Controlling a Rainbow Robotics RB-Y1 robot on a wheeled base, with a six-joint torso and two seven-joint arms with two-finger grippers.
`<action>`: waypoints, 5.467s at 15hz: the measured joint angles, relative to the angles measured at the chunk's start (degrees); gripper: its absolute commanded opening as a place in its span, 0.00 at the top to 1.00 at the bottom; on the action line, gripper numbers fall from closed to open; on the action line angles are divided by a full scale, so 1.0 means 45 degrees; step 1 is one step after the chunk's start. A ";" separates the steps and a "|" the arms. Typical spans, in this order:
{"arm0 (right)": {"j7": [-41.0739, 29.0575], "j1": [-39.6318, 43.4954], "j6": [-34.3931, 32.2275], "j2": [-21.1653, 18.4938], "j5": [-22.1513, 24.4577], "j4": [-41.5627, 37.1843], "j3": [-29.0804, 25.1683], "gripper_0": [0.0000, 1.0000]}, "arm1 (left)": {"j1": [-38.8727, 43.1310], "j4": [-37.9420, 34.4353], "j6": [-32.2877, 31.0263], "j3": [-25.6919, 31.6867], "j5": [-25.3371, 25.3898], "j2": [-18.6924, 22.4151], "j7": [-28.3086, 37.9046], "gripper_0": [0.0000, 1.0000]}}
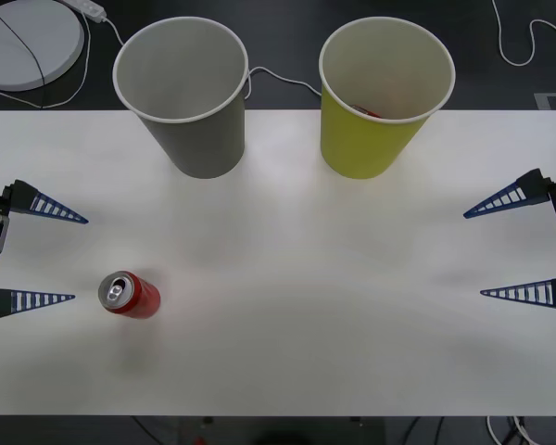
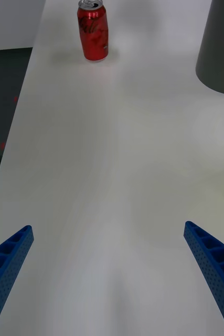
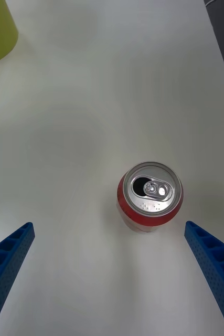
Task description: Put the can into the green bin and the plastic bottle into the gray bin
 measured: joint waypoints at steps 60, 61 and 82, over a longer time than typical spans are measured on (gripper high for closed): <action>0.0000 0.0000 0.0000 0.0000 -0.0001 -0.0001 0.0000 0.00 | -0.3232 1.1758 -0.0745 -0.5063 0.5451 -0.4279 -0.7738 0.74; 0.0000 0.0000 0.0000 0.0000 -0.0001 -0.0001 0.0000 0.00 | -0.3235 1.1759 -0.0749 -0.5060 0.5465 -0.4293 -0.7738 0.86; 0.0000 0.0000 0.0000 0.0000 0.0000 0.0000 0.0000 0.00 | -0.3218 0.8851 -0.0451 -0.3225 0.3159 -0.2668 -0.3133 1.00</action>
